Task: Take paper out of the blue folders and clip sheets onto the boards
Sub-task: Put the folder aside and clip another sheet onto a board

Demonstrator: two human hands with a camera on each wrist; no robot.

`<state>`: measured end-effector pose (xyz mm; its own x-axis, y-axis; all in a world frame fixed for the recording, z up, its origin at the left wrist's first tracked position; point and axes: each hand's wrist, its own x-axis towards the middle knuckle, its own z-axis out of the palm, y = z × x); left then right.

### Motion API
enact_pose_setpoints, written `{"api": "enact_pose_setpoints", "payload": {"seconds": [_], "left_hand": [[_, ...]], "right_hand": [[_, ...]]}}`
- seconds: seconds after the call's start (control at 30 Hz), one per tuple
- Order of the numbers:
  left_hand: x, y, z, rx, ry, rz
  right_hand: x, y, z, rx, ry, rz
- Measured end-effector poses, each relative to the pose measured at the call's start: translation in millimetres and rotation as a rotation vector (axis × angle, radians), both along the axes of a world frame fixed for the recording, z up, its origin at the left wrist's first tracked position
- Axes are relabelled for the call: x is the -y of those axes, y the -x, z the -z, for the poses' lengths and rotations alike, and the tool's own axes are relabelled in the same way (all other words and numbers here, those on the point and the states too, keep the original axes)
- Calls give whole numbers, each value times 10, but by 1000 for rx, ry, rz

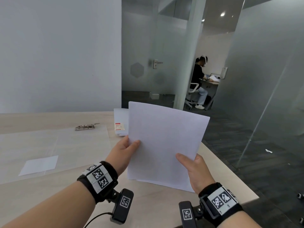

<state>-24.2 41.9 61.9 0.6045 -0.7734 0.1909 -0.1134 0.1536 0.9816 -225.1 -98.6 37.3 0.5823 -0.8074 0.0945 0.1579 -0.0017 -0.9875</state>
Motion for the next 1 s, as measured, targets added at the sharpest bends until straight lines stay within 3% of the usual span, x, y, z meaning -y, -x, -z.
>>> {"api": "enact_pose_setpoints", "payload": {"seconds": [0.23,0.37,0.47,0.63,0.73,0.83,0.9,1.0], "left_hand": [[-211,-174,-53,-130,46,-73],[-435,-353,-128,-247,87,-144],[-664,-576,-132,-265,-6,-151],[-1131,-1169,-111,-76,-410,-259],[-1463,-1644,123,-88,-653,-390],[-1758,-1933,312,279,-1091,-291],[-1899,-2001,440,453,-1213,-193],[-2010,-1747,392,572,-1329,-102]], "right_hand": [[-128,-161,-100,-36,39,-78],[-297,-337,-60,-174,116,-183],[-453,-544,-14,-270,143,-224],[-619,-861,6,-300,91,-207],[-679,-1019,14,-292,68,-182],[-782,-1170,27,-281,38,-193],[-864,-1274,32,-265,19,-210],[-984,-1445,39,-250,-15,-214]]}}
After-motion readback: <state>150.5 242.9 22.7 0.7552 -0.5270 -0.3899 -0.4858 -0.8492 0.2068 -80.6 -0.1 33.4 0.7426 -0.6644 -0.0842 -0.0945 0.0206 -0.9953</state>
